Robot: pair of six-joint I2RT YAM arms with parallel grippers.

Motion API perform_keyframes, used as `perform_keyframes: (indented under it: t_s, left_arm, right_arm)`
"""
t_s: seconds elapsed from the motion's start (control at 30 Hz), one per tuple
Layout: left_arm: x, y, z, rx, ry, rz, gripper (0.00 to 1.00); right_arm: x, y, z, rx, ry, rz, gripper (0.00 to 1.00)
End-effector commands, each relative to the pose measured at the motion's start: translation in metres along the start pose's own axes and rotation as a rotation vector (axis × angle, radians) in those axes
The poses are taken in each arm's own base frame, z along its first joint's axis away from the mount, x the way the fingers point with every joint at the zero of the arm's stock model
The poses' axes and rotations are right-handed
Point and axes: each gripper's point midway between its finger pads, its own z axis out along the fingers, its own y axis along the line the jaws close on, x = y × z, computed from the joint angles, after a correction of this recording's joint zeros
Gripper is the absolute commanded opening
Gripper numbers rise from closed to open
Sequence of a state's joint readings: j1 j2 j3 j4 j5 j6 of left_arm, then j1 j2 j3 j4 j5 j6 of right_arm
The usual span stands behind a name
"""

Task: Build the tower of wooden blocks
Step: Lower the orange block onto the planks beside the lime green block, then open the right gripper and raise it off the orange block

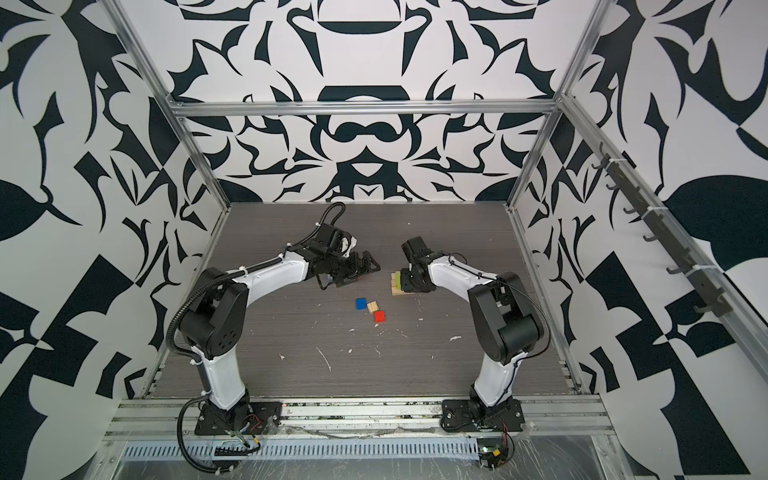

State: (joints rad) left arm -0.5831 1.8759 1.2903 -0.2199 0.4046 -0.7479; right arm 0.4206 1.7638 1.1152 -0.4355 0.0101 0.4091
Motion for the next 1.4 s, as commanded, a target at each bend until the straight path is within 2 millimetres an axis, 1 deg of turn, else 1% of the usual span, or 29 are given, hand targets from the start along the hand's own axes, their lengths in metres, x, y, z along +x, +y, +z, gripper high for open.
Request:
perform_keyframes:
  t_s: [0.0, 0.13, 0.27, 0.37, 0.47, 0.6, 0.7, 0.8, 0.87, 1.0, 1.13, 1.23, 1.37]
  left_arm:
    - [-0.002, -0.004, 0.005, 0.008, 0.012, -0.004, 0.99]
    - [-0.001, -0.003, 0.005, 0.009, 0.015, -0.005, 1.0]
    - [-0.001, -0.004, 0.006, 0.012, 0.019, -0.006, 1.0]
    - [0.001, -0.009, 0.008, 0.017, 0.021, 0.006, 1.0]
    - [0.002, -0.015, 0.012, 0.022, 0.025, 0.018, 1.0]
    - [0.003, -0.023, 0.017, 0.031, 0.024, 0.036, 1.0]
    - [0.003, -0.027, 0.024, 0.039, 0.033, 0.042, 0.99]
    - [0.002, -0.031, 0.03, 0.057, 0.035, 0.042, 1.0]
    - [0.001, -0.035, 0.033, 0.074, 0.033, 0.044, 1.0]
    - [-0.002, -0.039, 0.038, 0.089, 0.033, 0.045, 1.0]
    - [-0.003, -0.045, 0.043, 0.114, 0.038, 0.036, 0.99]
    - [-0.002, -0.047, 0.047, 0.12, 0.043, 0.034, 0.99]
    - [-0.002, -0.047, 0.051, 0.124, 0.053, 0.024, 1.0]
  right_arm:
    - [-0.014, 0.007, -0.013, -0.025, -0.04, -0.002, 0.4]
    - [-0.015, 0.006, -0.016, -0.024, -0.048, -0.001, 0.43]
    - [-0.017, 0.007, -0.02, -0.028, -0.06, -0.003, 0.43]
    - [-0.02, 0.006, -0.028, -0.029, -0.084, -0.005, 0.44]
    - [-0.024, 0.007, -0.04, -0.036, -0.111, -0.016, 0.47]
    - [-0.028, 0.001, -0.051, -0.018, -0.129, -0.019, 0.54]
    - [-0.026, -0.008, -0.052, 0.001, -0.124, -0.017, 0.61]
    - [-0.024, -0.018, -0.051, 0.022, -0.12, -0.011, 0.75]
    - [-0.023, -0.022, -0.051, 0.027, -0.12, -0.007, 0.8]
    - [-0.022, -0.035, -0.049, 0.062, -0.118, 0.008, 0.84]
    - [-0.019, -0.057, -0.045, 0.131, -0.106, 0.055, 0.88]
    - [-0.018, -0.069, -0.042, 0.146, -0.099, 0.089, 0.89]
    - [-0.014, -0.077, -0.032, 0.161, -0.072, 0.113, 0.89]
